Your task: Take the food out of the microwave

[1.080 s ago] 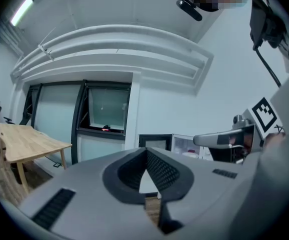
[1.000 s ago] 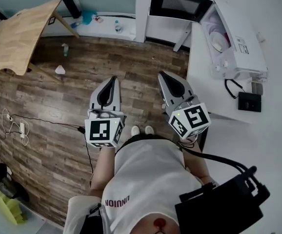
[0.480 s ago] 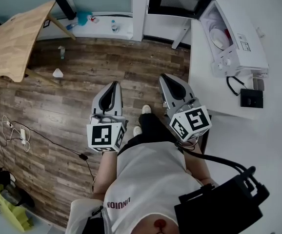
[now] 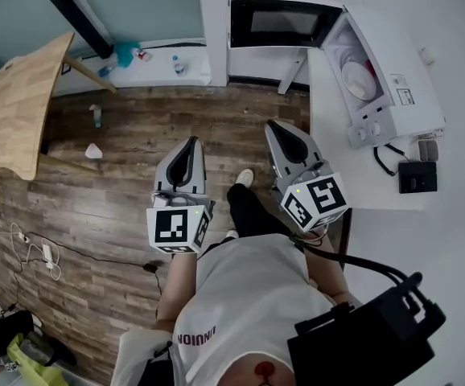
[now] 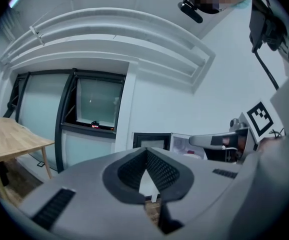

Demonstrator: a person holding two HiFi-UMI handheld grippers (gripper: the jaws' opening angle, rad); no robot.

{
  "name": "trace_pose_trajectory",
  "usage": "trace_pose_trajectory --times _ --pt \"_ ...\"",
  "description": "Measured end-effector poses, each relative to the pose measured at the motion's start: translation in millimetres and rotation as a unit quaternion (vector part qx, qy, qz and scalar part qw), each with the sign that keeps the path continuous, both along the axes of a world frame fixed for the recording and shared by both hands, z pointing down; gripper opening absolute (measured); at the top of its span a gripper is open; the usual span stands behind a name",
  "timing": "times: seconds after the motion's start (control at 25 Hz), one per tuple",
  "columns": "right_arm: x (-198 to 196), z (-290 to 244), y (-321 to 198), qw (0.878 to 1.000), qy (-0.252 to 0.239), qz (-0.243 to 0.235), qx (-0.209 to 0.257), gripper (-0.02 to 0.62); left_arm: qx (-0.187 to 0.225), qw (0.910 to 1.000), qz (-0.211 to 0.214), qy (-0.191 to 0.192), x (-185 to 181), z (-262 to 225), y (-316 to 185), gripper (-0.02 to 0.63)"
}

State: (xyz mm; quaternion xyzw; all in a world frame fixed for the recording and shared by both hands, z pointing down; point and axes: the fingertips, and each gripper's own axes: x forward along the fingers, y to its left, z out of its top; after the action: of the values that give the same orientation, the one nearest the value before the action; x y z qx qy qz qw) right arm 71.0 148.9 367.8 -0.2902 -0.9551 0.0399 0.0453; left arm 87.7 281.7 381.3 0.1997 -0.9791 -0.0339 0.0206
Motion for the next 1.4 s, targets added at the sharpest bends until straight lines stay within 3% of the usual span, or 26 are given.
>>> trace_pose_trajectory --times 0.24,0.48,0.76,1.08,1.4 --pt "-75.2 -12.8 -26.6 1.000 -0.002 0.029 -0.009 0.021 -0.012 0.9994 0.031 0.000 -79.7 -12.7 -29.9 0.014" --pt "-135.7 -20.6 -62.6 0.998 -0.010 0.059 -0.008 0.021 -0.021 0.9957 0.090 -0.007 -152.3 -22.3 -79.4 0.014" --pt "-158.0 -18.8 -130.1 0.988 -0.006 0.157 -0.011 0.021 -0.032 0.9793 0.200 -0.003 -198.3 -18.9 -155.4 0.014" --pt "-141.9 -12.0 -200.4 0.958 0.008 0.287 -0.018 0.021 -0.020 0.9439 0.330 0.010 -212.7 -16.8 -238.2 0.014" --pt "-130.8 -15.7 -245.0 0.902 0.009 0.431 -0.030 0.022 -0.035 0.8774 0.478 0.020 -223.1 -16.3 -308.7 0.014"
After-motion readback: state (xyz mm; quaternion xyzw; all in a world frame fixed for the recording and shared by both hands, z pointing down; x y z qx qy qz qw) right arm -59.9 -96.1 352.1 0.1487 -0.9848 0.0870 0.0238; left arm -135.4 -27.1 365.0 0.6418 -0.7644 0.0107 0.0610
